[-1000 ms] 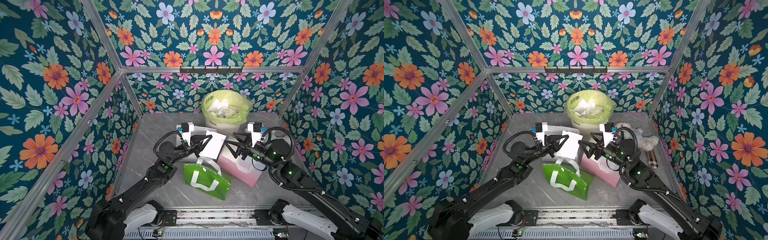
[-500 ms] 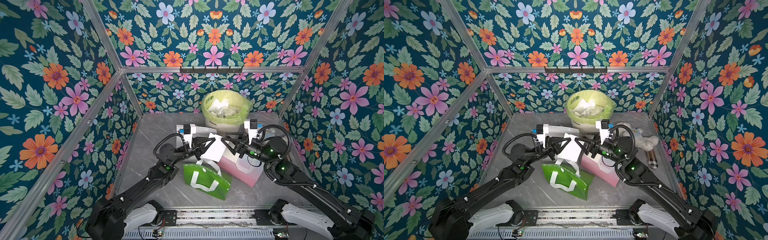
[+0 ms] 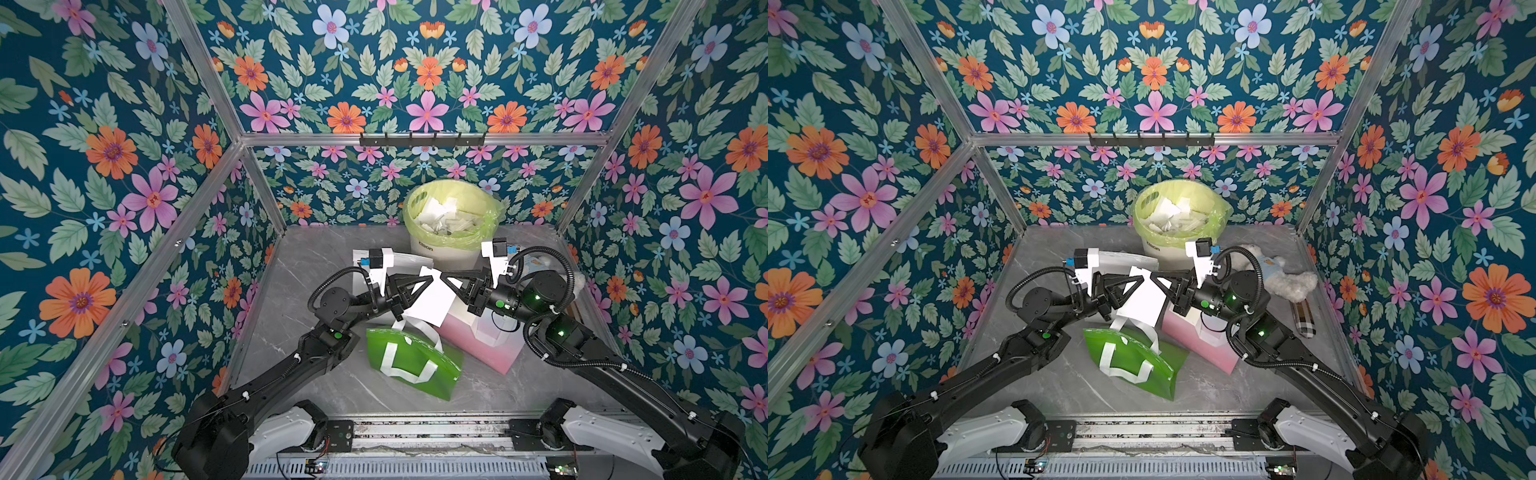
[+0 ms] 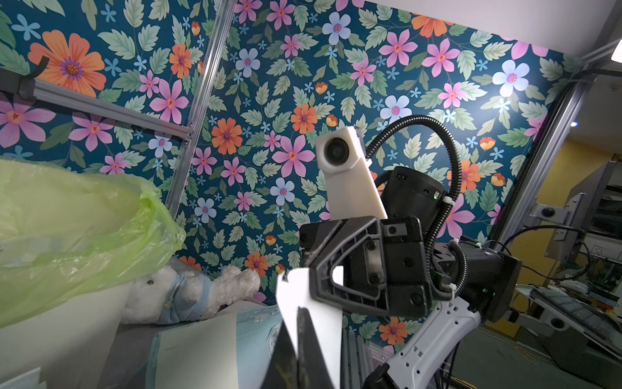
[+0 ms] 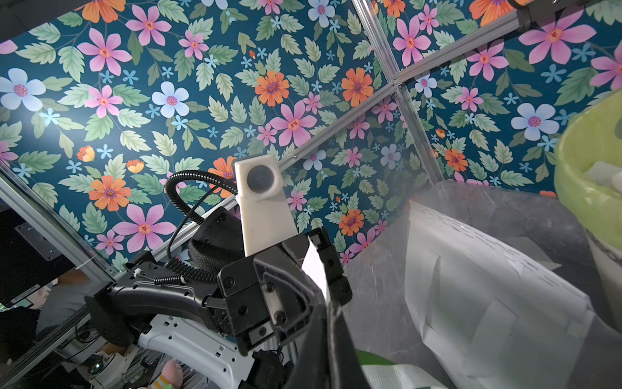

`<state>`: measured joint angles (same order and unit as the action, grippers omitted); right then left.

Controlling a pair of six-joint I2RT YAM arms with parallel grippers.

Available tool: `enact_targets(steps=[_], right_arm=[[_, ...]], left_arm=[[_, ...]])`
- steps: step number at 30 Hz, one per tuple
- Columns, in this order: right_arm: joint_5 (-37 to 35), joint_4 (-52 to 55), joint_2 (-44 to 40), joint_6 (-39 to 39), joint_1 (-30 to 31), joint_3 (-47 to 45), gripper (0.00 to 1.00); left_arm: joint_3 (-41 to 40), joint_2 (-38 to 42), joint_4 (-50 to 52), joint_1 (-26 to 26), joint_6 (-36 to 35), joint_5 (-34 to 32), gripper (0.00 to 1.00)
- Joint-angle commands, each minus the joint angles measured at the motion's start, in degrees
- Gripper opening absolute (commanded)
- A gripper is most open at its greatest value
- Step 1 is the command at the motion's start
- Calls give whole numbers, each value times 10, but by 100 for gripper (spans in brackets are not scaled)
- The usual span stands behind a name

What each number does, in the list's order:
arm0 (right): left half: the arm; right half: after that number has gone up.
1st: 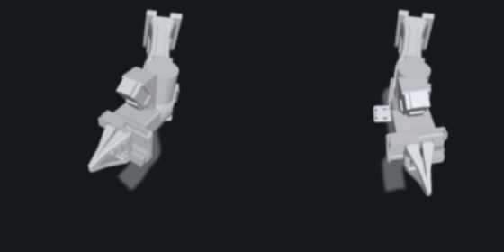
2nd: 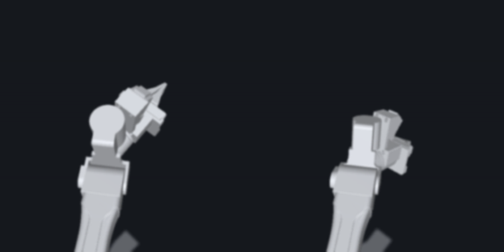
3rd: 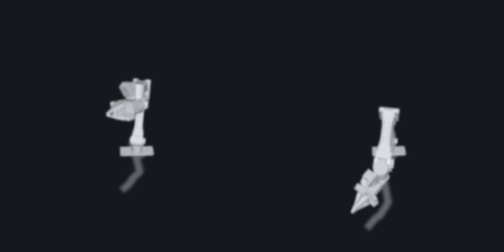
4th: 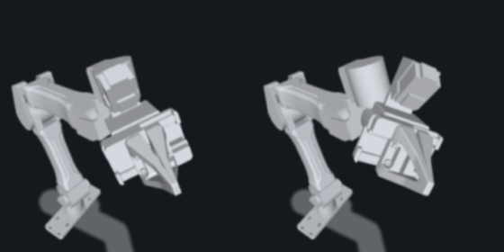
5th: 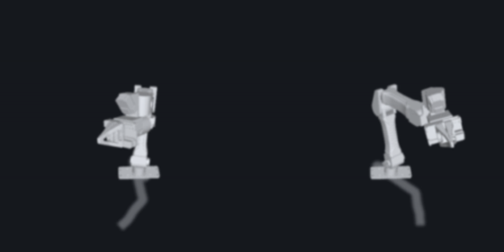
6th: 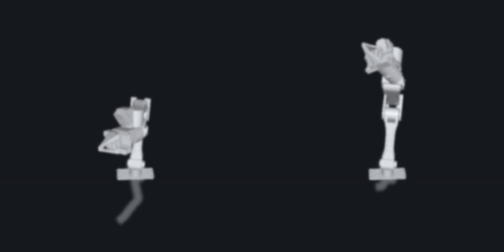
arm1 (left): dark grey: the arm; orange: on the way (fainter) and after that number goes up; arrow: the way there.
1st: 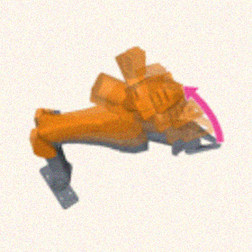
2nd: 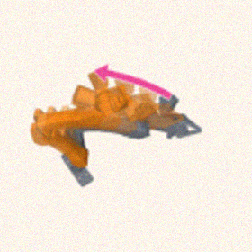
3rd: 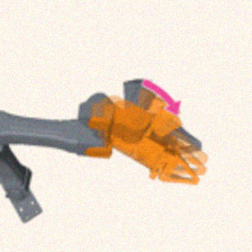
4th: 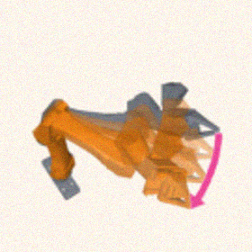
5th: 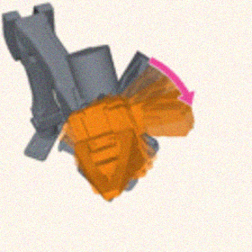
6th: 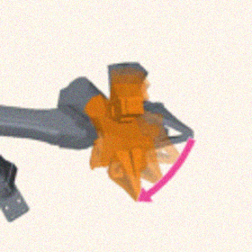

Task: Shred takeout receipts and throw away
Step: Shred the takeout receipt.

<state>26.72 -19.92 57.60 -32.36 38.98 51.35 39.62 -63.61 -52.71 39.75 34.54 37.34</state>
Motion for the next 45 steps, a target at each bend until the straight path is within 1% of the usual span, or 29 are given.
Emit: enact_targets(steps=[1, 4, 6, 11, 15, 21, 29, 37, 42, 45], right_arm=[[-5, -26, -6, -3, 0, 0, 0], [-6, -28, -11, -1, 0, -4, 0], [-9, -29, -13, 0, 0, -7, 0], [-23, -32, -23, 10, 0, -15, 0], [-37, -37, -29, 14, 0, -20, 0], [-41, -66, -33, 1, 0, -34, 0], [-46, -68, -33, 5, 0, -35, 0], [-73, -49, -40, 23, 0, -37, 0], [-76, -39, -43, 28, 0, -37, 0], [-67, -39, -42, 29, 0, -38, 0]], left_arm=[[1, 2, -27, 1, 5, -1, 0], [-2, 7, -24, 1, 3, -5, 1], [-3, 10, -15, 2, 3, -6, 12], [-8, 17, 9, 1, -5, -7, 23], [-19, 27, 23, 2, -14, -6, 27], [-36, 41, 49, 1, -39, -14, 29], [-37, 44, 48, 1, -31, 18, 23], [-47, 62, 57, 1, -32, 15, 17], [-51, 66, 56, 1, -30, 11, 9], [-49, 65, 54, 1, -30, 12, 1]])
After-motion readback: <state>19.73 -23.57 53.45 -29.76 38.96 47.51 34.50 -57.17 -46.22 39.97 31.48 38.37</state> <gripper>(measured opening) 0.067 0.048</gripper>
